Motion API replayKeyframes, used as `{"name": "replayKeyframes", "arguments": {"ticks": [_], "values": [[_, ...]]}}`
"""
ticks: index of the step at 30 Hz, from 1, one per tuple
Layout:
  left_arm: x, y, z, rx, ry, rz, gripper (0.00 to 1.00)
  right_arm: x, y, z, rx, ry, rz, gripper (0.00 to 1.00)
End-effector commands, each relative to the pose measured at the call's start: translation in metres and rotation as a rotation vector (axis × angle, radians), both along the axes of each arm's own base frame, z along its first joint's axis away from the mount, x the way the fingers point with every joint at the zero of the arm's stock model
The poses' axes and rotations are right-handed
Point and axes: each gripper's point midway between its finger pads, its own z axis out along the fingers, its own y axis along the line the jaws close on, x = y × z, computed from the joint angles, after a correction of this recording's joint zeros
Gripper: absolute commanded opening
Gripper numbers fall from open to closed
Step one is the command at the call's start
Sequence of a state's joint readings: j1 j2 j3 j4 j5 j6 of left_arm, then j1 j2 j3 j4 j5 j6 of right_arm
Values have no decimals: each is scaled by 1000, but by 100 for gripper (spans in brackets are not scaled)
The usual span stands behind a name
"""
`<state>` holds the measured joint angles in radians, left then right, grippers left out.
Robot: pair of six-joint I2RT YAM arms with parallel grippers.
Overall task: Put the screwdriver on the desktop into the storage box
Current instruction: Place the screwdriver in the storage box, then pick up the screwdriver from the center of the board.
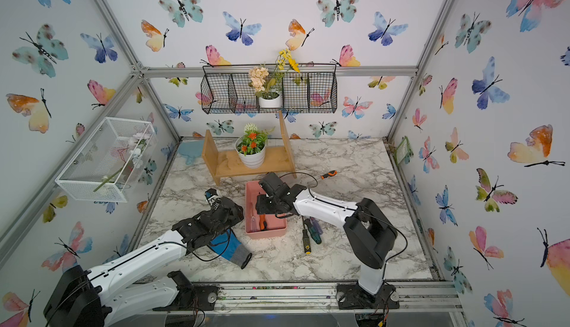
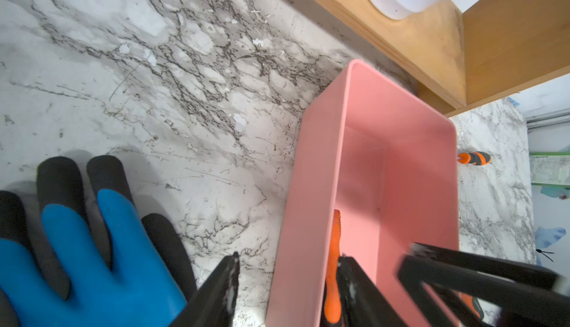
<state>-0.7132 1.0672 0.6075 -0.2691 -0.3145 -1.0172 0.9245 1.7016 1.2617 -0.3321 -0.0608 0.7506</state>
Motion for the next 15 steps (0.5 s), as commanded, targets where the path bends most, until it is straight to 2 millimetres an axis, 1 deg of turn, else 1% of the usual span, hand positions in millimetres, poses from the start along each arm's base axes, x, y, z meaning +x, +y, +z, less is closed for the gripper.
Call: {"name": "replayKeyframes", "arguments": {"ticks": [1, 3, 4, 6, 8, 11, 15], "values": [[5, -10, 10, -58, -31, -31, 56, 7, -36, 45, -27, -173, -84, 54], [8, -12, 11, -71, -41, -32, 57, 0, -65, 49, -90, -189, -130, 53], [8, -13, 11, -73, -42, -32, 57, -6, -78, 46, -126, -175, -141, 53], [10, -13, 10, -75, -42, -31, 57, -21, -105, 31, -221, -117, -167, 51], [11, -14, 9, -79, -41, -32, 58, -38, -124, 14, -279, -49, -168, 51], [12, -15, 6, -86, -38, -31, 58, -65, -139, -11, -310, 52, -141, 49], [13, -16, 0, -92, -28, -30, 58, -93, -151, -45, -349, 177, -94, 47]]}}
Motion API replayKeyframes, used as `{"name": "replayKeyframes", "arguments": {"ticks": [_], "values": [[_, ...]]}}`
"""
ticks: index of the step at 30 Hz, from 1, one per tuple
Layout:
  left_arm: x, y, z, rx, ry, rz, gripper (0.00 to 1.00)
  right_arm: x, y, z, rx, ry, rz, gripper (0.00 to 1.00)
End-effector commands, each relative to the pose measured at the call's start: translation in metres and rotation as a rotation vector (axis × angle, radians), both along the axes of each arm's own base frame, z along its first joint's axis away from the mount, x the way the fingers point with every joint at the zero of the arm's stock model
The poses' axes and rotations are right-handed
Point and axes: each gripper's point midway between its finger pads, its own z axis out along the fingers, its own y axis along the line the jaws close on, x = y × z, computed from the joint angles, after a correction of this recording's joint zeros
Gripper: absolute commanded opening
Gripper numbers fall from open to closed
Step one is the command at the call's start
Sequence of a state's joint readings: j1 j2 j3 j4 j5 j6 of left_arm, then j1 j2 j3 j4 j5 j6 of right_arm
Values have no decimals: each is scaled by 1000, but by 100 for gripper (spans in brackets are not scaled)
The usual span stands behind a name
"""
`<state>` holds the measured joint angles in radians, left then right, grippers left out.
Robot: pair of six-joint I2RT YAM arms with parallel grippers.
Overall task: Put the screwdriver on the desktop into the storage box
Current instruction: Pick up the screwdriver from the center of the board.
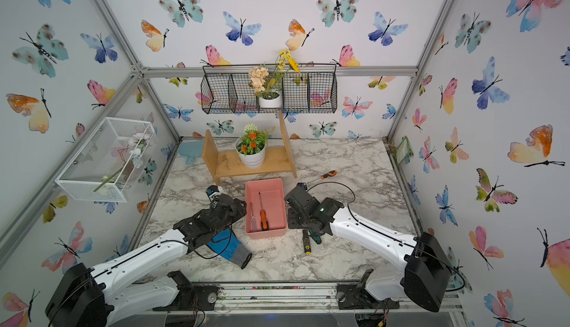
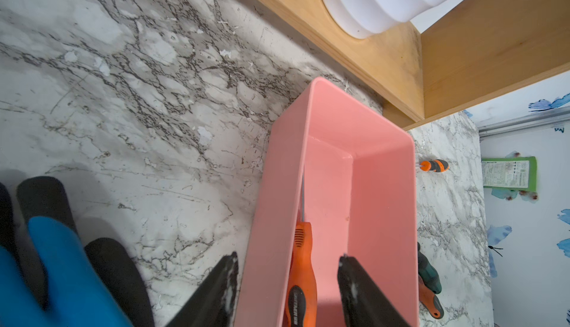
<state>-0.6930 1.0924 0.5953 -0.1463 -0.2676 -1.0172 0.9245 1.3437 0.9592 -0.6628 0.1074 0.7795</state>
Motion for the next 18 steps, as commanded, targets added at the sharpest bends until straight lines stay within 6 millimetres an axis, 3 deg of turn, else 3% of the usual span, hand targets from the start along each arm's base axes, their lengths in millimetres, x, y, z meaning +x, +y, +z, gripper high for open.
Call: {"name": "replayKeyframes", "arguments": {"ticks": [1, 8, 18], "values": [[-1, -4, -8, -10, 20, -19, 57, -31, -18, -25, -58, 139, 9, 47], [-3, -5, -8, -18, 28, -29, 58, -32, -24, -64, -133, 172, 10, 42], [-5, -2, -10, -13, 37, -27, 57, -33, -29, -91, -201, 202, 11, 38]]}}
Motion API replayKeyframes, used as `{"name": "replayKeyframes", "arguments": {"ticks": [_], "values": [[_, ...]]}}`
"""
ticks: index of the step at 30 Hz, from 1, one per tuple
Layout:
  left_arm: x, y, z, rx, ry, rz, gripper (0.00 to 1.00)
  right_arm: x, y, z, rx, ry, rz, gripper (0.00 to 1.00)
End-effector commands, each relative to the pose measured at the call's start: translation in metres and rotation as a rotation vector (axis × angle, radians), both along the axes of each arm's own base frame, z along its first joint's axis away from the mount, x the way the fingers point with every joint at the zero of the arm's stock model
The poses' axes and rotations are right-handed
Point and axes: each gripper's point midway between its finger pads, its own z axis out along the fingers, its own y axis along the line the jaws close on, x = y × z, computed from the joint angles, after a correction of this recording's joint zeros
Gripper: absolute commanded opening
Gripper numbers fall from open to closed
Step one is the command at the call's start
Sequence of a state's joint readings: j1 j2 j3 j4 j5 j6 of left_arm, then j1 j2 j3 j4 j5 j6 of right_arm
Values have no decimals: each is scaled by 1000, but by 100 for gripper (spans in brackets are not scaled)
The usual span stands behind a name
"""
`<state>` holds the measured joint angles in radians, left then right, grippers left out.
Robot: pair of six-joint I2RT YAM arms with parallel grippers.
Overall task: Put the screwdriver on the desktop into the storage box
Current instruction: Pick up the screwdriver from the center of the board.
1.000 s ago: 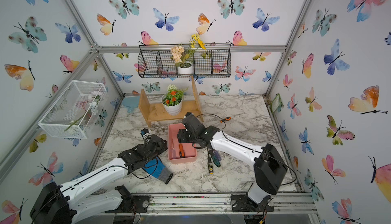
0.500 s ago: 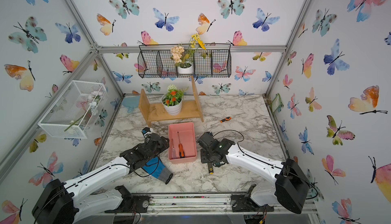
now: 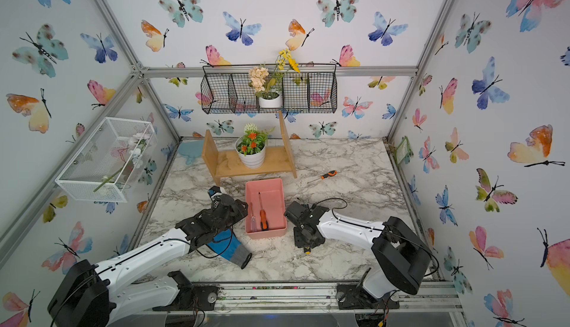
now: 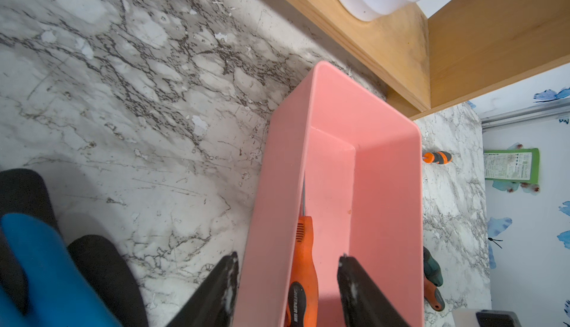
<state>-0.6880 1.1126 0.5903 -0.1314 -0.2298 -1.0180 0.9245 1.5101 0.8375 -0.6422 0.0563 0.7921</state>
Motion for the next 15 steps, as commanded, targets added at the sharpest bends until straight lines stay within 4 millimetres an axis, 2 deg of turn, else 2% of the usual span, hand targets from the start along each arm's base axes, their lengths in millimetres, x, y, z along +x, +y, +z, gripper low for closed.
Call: {"name": "replayKeyframes", "arguments": {"ticks": [1, 10, 15], "values": [[-4, 3, -2, 0, 10, -3, 57, -2, -4, -9, -21, 1, 9, 38], [-4, 3, -1, -4, 12, -4, 57, -2, -5, -21, -47, 15, 16, 34], [-4, 4, 1, -8, 6, 2, 57, -1, -2, -19, -34, 10, 22, 30]]}}
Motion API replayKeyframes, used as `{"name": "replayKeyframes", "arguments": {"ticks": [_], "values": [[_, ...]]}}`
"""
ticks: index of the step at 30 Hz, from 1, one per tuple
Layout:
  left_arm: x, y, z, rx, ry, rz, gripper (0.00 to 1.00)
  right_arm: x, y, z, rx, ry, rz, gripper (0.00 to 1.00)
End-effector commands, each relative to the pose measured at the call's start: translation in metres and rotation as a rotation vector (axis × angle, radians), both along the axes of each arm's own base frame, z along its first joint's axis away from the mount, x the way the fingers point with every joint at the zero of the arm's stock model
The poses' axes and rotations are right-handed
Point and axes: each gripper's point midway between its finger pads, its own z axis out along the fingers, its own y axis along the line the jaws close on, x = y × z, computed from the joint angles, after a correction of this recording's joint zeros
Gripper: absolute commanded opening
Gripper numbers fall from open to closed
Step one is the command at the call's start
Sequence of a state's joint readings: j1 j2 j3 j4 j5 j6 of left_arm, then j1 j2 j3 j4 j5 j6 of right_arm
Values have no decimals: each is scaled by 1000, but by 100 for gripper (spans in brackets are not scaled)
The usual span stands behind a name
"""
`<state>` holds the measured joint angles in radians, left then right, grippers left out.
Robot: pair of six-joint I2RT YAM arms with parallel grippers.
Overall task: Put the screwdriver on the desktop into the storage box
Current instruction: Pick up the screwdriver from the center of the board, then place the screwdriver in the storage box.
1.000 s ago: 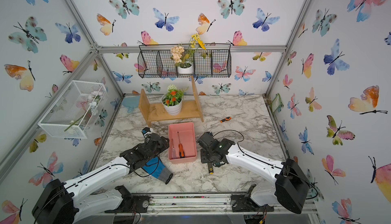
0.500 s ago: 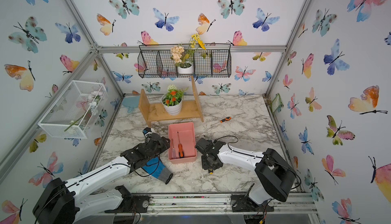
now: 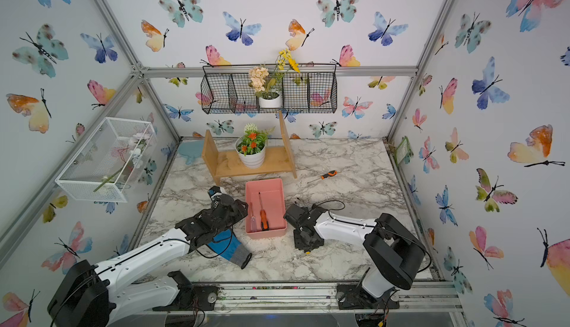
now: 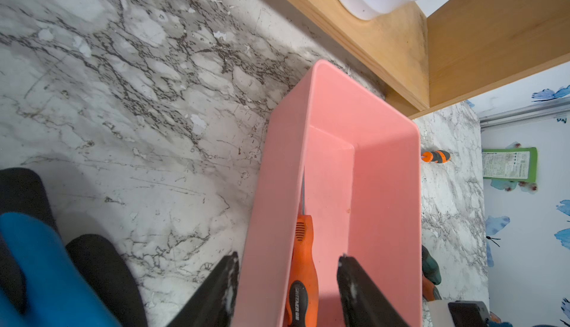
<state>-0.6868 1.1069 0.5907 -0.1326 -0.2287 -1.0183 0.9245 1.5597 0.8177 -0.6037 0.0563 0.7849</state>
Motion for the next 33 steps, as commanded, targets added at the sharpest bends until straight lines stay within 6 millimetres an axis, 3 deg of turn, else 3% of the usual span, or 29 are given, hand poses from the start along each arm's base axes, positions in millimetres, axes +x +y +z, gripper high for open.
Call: {"name": "replayKeyframes", "arguments": {"ticks": [1, 12, 19, 25, 28, 33], "values": [[-5, 4, -2, -3, 11, 1, 57, 0, 0, -1, -4, -12, 13, 30], [-6, 9, -2, -2, 12, 18, 57, 12, 15, 39, 117, -101, 1, 23], [-8, 9, -5, -2, 23, 16, 57, 36, 30, 97, 178, -223, -7, 22], [-9, 6, -9, 0, 39, 0, 57, 48, 74, 144, 353, -249, 34, 22], [-10, 6, -12, 1, 53, -2, 56, 54, 99, 147, 404, -217, 57, 21], [-13, 8, -14, 20, 75, 1, 56, 62, 130, 129, 404, -153, 96, 21]]}}
